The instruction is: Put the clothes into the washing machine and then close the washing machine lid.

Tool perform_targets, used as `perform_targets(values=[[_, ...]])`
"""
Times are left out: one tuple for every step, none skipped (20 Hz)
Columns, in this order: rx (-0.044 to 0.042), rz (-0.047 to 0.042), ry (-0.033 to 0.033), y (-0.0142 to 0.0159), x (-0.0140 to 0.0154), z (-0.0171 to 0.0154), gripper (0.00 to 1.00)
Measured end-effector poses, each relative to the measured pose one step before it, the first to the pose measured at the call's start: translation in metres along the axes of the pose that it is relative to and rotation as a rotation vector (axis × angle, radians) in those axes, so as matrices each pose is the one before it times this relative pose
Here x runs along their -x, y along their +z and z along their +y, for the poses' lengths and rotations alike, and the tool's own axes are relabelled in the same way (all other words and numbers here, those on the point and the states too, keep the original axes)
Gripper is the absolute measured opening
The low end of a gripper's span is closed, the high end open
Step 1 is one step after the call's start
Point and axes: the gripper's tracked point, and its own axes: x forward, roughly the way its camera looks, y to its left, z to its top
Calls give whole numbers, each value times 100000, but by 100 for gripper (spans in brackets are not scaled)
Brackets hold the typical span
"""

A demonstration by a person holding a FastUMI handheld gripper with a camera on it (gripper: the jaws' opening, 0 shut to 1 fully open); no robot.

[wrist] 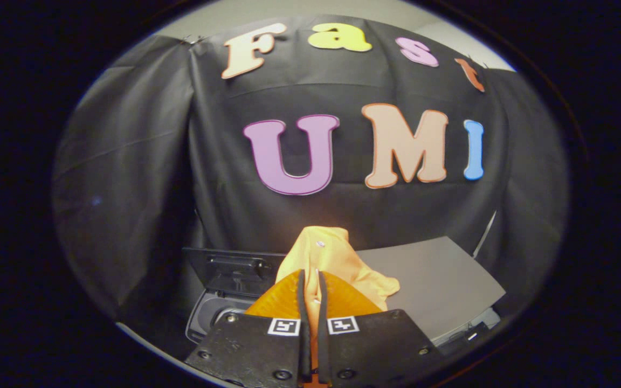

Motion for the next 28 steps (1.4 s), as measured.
perform_targets(values=[[909,72,1581,9,-364,1665,5],[-252,-176,1610,-26,-394,1542,5],[-761,28,1940,-260,-532,1487,5],[-355,29,1374,-370,-426,1447,5],[315,110,655,-262,-405,1176,5],[238,-368,725,-231,-397,1021,5],[99,87,1094,-306,-434,925,5],[-158,-276,715,-404,-503,914,5],[1,66,1261,-516,-507,967,5],[369,80,1130,-677,-539,1062,5],[-72,-134,115,-582,-578,638,5],[-702,18,925,-622,-640,693,5],[-992,239,937,-861,-700,668,5],[-1207,331,959,-985,-504,470,5],[-920,1054,1167,-922,-760,580,5],[-1285,789,1238,-1099,-588,627,4],[-57,1502,325,-1099,-774,540,5],[825,2314,-207,-1070,-534,192,5],[648,1132,6,-821,-496,249,5],[1005,629,-275,-846,-729,404,4],[1019,867,-108,-811,-599,381,5],[596,544,-395,-894,-501,228,5],[769,419,-471,-841,-535,43,5],[570,875,-483,-827,-479,71,5],[-539,914,-219,-894,-649,38,4],[-903,572,232,-898,-623,177,5],[-569,862,-179,-833,-652,-21,5],[-339,496,-523,-711,-657,-174,5]])
